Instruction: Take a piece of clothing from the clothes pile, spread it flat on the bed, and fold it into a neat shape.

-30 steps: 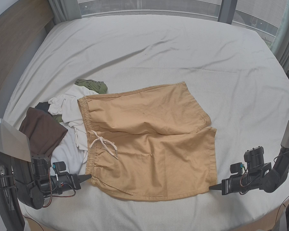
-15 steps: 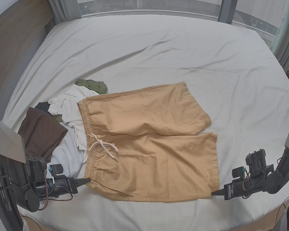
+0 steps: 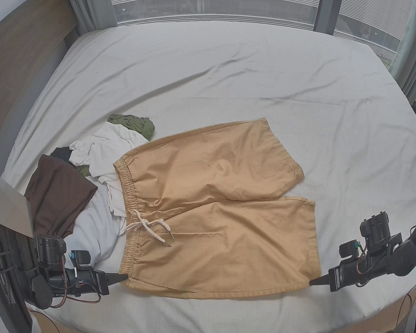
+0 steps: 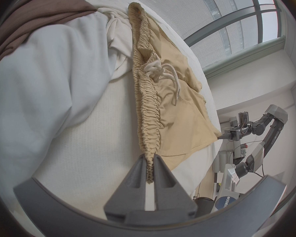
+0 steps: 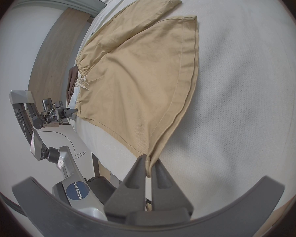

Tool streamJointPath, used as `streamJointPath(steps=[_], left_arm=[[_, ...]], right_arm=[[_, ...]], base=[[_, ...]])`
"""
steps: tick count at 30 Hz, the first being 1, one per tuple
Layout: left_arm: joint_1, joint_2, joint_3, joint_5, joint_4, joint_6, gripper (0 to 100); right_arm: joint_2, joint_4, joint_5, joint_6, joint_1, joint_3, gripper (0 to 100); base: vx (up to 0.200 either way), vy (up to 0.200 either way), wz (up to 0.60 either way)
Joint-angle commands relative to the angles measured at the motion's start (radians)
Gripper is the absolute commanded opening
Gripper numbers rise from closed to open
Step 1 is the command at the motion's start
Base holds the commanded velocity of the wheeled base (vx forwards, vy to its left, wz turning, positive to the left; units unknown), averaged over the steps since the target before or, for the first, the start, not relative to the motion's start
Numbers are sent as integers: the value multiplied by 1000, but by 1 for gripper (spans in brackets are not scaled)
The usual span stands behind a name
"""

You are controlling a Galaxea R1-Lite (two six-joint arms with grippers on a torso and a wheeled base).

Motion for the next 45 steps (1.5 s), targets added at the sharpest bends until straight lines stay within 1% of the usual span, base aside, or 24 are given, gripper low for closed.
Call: streamJointPath(steps=[1, 4, 5, 6, 8, 11, 13, 16, 17, 19, 22, 23, 24, 25, 29, 30, 31, 33, 38, 39, 40, 42, 45], left_arm=[[21, -37, 17, -9, 53, 33, 0], [26, -97, 17, -43, 122, 43, 0], [26, -97, 17, -43, 122, 43, 0], [26, -131, 17, -58, 157, 42, 0], [25, -152, 17, -60, 180, 43, 0], [25, -152, 17, -61, 165, 43, 0], [23, -151, 11, -63, 127, 36, 0], [20, -146, 12, -63, 44, 16, 0], [17, -146, 12, -63, 7, -1, 0], [9, -148, 12, -63, -57, -47, 0], [-9, -144, 12, -58, -160, -135, 0], [-17, -149, 6, -54, -172, -153, 0], [-20, -154, 1, -54, -172, -164, 0], [-25, -157, -20, -52, -168, -181, 0], [-26, -158, -51, -52, -168, -187, 0], [-26, -158, -51, -52, -168, -187, 0], [-35, -161, -61, -54, -168, -190, 0], [-45, -172, -69, -54, -168, -196, 0], [-61, -233, -109, -37, -168, -312, 0], [-61, -233, -109, -37, -168, -312, 0], [-63, -256, -126, -25, -168, -357, 0], [-68, -269, -143, -5, -168, -395, 0], [-71, -273, -160, 26, -168, -412, 0]], right_arm=[[-11, -1, 1, -22, 1, 13, 0], [-11, -1, 1, -39, 1, 22, 0], [-11, -1, 1, -39, 1, 22, 0], [-11, -1, 1, -39, 1, 22, 0], [-13, -1, 1, -39, 1, 22, 0], [-14, -11, 5, -38, 1, 16, 0], [-30, -21, 22, -31, 0, -1, 0], [-59, -47, 74, -19, -3, -26, 0], [-77, -61, 97, -16, -8, -30, 0], [-99, -83, 108, -2, -6, -43, 0], [-122, -115, 108, 33, -2, -56, 0], [-129, -129, 106, 50, -2, -63, 0], [-132, -136, 106, 61, -2, -66, 0], [-142, -165, 106, 91, -2, -73, 0], [-160, -242, 106, 143, -2, -84, 0], [-160, -245, 106, 145, -2, -86, 0], [-162, -285, 105, 173, -5, -93, 0], [-160, -320, 102, 200, -6, -99, 0], [-158, -394, 100, 260, -9, -124, 0], [-158, -394, 100, 260, -9, -124, 0], [-158, -408, 99, 274, -9, -135, 0], [-157, -420, 97, 289, -11, -149, 0], [-155, -437, 96, 295, -12, -162, 0]], base=[[0, 0, 0], [0, 0, 0], [0, 0, 0], [0, 0, 0], [0, 0, 0], [0, 0, 0], [0, 0, 0], [0, 0, 0], [0, 0, 0], [0, 0, 0], [0, 0, 0], [0, 0, 0], [0, 0, 0], [0, 0, 0], [0, 0, 0], [0, 0, 0], [0, 0, 0], [0, 0, 0], [0, 0, 0], [0, 0, 0], [0, 0, 0], [0, 0, 0], [0, 0, 0]])
